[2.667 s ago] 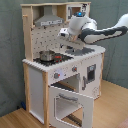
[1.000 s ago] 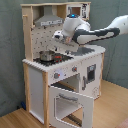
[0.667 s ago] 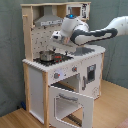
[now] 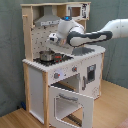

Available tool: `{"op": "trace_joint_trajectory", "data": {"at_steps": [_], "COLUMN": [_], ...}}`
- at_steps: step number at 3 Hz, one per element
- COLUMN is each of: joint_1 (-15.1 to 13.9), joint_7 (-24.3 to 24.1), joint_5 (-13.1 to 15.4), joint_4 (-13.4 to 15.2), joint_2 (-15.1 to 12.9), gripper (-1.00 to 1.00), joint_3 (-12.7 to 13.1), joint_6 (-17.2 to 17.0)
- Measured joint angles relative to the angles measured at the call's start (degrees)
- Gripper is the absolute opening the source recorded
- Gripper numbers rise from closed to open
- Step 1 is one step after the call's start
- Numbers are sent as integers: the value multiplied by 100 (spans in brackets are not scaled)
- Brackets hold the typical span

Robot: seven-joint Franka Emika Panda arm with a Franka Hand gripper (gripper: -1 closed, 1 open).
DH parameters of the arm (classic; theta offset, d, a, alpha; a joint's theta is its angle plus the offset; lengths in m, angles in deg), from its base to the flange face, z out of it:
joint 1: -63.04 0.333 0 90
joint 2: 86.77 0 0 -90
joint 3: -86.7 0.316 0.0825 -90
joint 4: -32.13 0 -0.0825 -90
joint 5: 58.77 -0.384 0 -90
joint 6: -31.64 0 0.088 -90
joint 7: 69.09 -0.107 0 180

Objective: Play with the kitchen

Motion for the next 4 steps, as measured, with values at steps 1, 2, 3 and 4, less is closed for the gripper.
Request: {"op": "trace_joint_trajectory", "data": {"at_steps": [1,2,3,4], "joint_1": [-331,-697,-1001,-1127], "joint_7": [69,139,180,202], "joint_5": [-136,-257,-291,-291], "joint_4": [-313,-718,-1104,-1301], "joint_2": [224,461,597,601], "gripper": [100,100,100,100], "joint_3": [242,515,769,888], "joint_6": [-88,-282,-627,-944]}}
